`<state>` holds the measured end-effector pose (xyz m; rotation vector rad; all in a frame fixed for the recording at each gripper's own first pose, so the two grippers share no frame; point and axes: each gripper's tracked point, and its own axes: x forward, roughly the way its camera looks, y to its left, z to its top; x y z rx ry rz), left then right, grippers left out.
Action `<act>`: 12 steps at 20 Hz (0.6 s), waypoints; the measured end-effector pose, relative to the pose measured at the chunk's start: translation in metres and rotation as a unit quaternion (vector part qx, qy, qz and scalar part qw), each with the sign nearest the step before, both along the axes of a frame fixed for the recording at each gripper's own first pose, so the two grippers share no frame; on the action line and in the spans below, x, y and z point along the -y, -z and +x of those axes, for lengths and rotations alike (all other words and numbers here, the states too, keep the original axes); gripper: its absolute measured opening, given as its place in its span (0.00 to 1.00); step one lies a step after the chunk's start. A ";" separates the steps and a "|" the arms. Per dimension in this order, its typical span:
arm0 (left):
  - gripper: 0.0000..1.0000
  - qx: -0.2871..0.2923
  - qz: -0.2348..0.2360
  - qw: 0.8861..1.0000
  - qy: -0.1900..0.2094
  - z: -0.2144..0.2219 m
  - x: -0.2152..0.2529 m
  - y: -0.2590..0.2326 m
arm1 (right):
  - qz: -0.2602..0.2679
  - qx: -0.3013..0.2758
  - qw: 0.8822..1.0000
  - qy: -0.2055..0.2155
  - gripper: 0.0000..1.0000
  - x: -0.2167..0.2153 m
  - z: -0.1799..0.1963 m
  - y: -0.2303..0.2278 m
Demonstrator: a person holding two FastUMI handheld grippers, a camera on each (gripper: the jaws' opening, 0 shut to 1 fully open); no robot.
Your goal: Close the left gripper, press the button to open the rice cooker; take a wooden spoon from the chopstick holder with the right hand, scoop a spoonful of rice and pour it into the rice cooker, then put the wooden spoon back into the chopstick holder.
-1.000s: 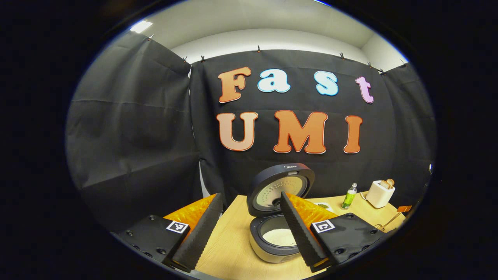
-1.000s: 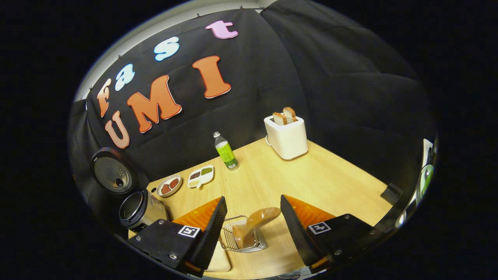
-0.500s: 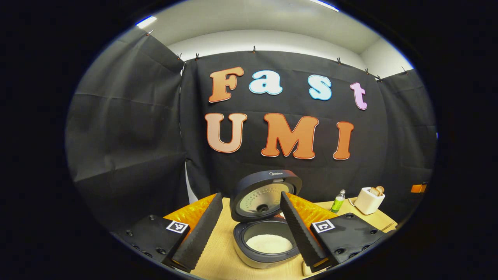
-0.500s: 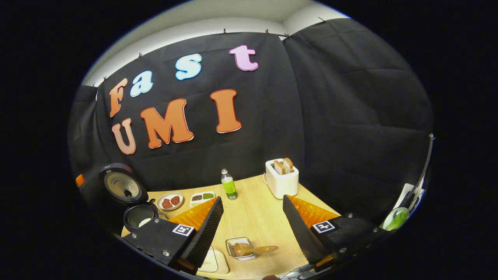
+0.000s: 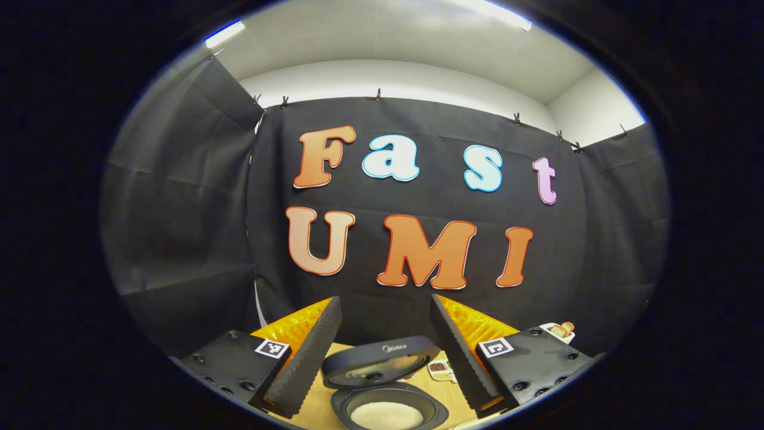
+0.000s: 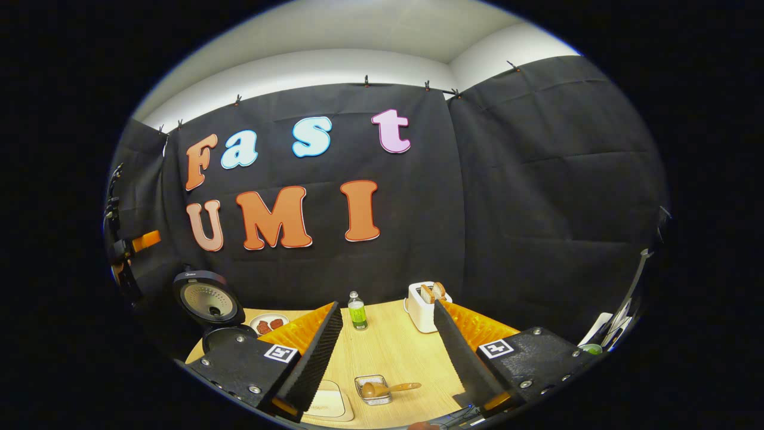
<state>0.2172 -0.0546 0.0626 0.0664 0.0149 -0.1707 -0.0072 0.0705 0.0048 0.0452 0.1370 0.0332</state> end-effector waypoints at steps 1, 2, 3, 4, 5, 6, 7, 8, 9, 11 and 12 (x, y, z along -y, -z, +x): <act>1.00 -0.002 0.004 1.000 0.005 0.014 0.007 -0.004 | 0.001 0.002 1.000 0.001 0.95 -0.002 -0.004 -0.003; 0.99 -0.008 0.009 1.000 0.012 0.027 0.013 -0.003 | 0.002 0.005 1.000 0.002 0.95 -0.001 -0.007 -0.006; 0.97 -0.019 0.010 1.000 0.018 0.039 0.018 0.000 | 0.002 0.007 1.000 0.004 0.95 -0.002 -0.011 -0.008; 0.97 -0.033 0.009 0.999 0.022 0.050 0.022 0.006 | 0.000 0.009 1.000 0.006 0.95 -0.002 -0.014 -0.010; 0.97 -0.047 0.008 0.999 0.023 0.063 0.023 0.012 | -0.002 0.011 1.000 0.008 0.95 -0.003 -0.017 -0.013; 0.98 -0.055 0.011 0.998 0.021 0.075 0.021 0.019 | -0.004 0.013 1.000 0.010 0.95 -0.003 -0.019 -0.015; 0.98 -0.066 0.020 0.998 0.014 0.087 0.018 0.029 | -0.004 0.016 1.000 0.010 0.95 -0.005 -0.022 -0.019; 0.98 -0.076 0.032 0.997 0.006 0.098 0.013 0.040 | -0.003 0.019 1.000 0.011 0.95 -0.005 -0.024 -0.022; 0.99 -0.090 0.040 0.995 0.001 0.108 0.009 0.054 | -0.001 0.021 1.000 0.011 0.95 -0.006 -0.025 -0.024; 1.00 -0.127 0.037 0.991 -0.001 0.119 0.004 0.085 | 0.001 0.022 1.000 0.014 0.95 -0.007 -0.026 -0.026; 0.97 -0.147 0.035 0.989 -0.004 0.122 0.000 0.101 | -0.002 0.021 1.000 0.016 0.95 -0.007 -0.026 -0.025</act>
